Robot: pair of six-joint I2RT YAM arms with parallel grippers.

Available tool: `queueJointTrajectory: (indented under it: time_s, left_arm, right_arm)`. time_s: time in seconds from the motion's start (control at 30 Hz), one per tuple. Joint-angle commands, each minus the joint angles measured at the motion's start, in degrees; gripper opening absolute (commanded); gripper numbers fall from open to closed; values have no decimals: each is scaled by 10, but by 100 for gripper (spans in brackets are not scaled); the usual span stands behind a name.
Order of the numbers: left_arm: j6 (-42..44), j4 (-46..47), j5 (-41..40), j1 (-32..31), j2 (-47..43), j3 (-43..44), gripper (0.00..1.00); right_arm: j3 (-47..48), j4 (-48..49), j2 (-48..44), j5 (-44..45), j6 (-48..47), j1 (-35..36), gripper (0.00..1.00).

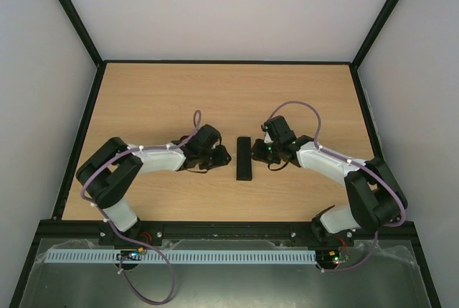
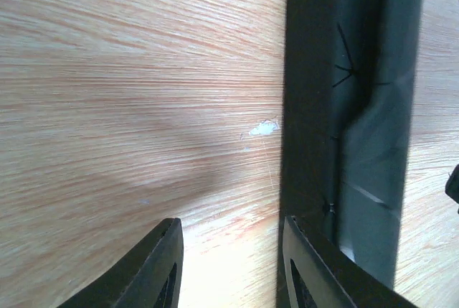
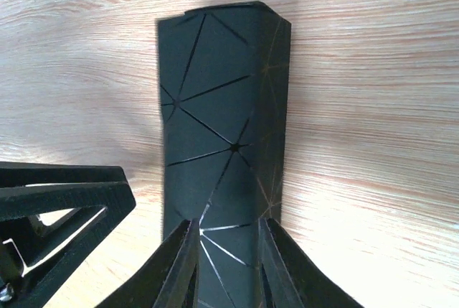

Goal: Organize the sunglasses
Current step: Close the sunglasses case at the center of the board, then adjust the sunglasses case at the center of the board.

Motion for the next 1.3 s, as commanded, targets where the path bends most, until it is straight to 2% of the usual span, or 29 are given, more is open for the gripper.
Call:
queueJointTrajectory:
  time_s: [0.0, 0.13, 0.27, 0.37, 0.43, 0.47, 0.5, 0.77, 0.9, 1.07, 1.27]
  left_arm:
    - [6, -22, -12, 7, -25, -11, 42]
    - [2, -22, -11, 9, -40, -25, 42]
    - [2, -49, -25, 9, -107, -46, 48]
    - [8, -83, -32, 9, -165, -63, 65]
    - [10, -108, -34, 9, -209, -79, 81]
    - [9, -120, -36, 9, -231, -87, 94]
    - [7, -133, -37, 9, -253, -96, 98]
    - [-15, -237, -52, 7, -431, -138, 99]
    - [-25, -282, -59, 7, -512, -145, 99]
    - [-35, -312, -64, 7, -569, -158, 99]
    - [-41, -314, -59, 7, -596, -179, 99]
  right_arm:
    - [22, -3, 8, 10, 0, 2, 26]
    - [30, -11, 16, 15, -5, 3, 26]
    - [35, -49, -25, 52, -7, 3, 38]
    - [28, -84, -54, 106, -13, 4, 43]
    - [25, -95, -58, 132, -13, 2, 44]
    - [26, -97, -55, 141, -14, 2, 44]
    - [27, -98, -49, 147, -14, 2, 44]
    - [100, -97, 59, 201, -19, -8, 44]
    - [161, -110, 132, 196, -40, -7, 43]
    - [223, -124, 208, 162, -46, 10, 37]
    - [288, -133, 243, 145, -55, 82, 36]
